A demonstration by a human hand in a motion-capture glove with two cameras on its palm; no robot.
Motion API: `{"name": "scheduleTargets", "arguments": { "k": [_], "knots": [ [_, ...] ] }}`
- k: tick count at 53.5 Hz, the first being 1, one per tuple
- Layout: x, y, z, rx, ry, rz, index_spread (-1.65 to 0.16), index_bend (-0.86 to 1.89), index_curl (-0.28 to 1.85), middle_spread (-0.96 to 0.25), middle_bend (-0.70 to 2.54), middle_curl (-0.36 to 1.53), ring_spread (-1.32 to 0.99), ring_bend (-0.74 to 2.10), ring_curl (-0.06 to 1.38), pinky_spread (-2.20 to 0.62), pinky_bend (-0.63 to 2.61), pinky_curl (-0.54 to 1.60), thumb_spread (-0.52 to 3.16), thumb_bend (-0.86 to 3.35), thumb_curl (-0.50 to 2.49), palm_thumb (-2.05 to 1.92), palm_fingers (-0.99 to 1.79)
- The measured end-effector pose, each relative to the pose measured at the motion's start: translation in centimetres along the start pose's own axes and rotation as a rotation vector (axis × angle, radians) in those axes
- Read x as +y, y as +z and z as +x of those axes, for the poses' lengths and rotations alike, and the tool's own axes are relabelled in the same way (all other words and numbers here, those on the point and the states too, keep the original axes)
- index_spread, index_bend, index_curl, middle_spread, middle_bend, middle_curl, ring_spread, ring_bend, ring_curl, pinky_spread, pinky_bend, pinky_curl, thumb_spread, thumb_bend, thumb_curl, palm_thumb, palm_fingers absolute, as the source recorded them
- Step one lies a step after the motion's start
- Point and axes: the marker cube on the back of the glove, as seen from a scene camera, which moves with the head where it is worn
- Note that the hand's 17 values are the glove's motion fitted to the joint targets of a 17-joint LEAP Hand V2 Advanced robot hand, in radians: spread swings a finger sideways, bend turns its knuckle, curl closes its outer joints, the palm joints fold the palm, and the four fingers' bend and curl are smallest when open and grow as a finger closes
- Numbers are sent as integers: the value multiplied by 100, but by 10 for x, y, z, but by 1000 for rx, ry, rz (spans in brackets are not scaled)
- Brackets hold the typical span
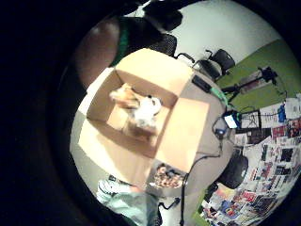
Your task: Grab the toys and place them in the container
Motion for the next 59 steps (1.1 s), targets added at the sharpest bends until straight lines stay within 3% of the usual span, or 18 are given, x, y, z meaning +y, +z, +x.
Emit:
{"name": "scheduleTargets", "arguments": {
  "k": [18,28,33,40,49,59],
  "knots": [
    [76,-25,61,29,-38,-54,-19,9,29,-2,13,42,-2,27,26,5,85,36,116,-2,48,7,-25],
    [144,-9,101,66,-20,-107,-19,9,25,-2,14,37,-1,22,27,5,80,34,117,-2,43,7,-22],
    [164,17,142,219,-53,-154,-19,8,24,-2,16,36,-1,21,27,5,77,34,117,-2,41,8,-20],
    [211,66,156,182,-92,-327,-19,9,22,-2,16,35,-1,20,28,5,76,34,117,-2,39,7,-18],
    [294,158,121,123,-70,-434,-18,9,20,-3,17,34,-1,20,29,5,75,34,116,-2,37,7,-17],
    [292,218,134,89,-32,-381,-18,4,16,-5,24,36,-3,37,34,4,81,35,116,-2,35,8,2]
  ]
}}
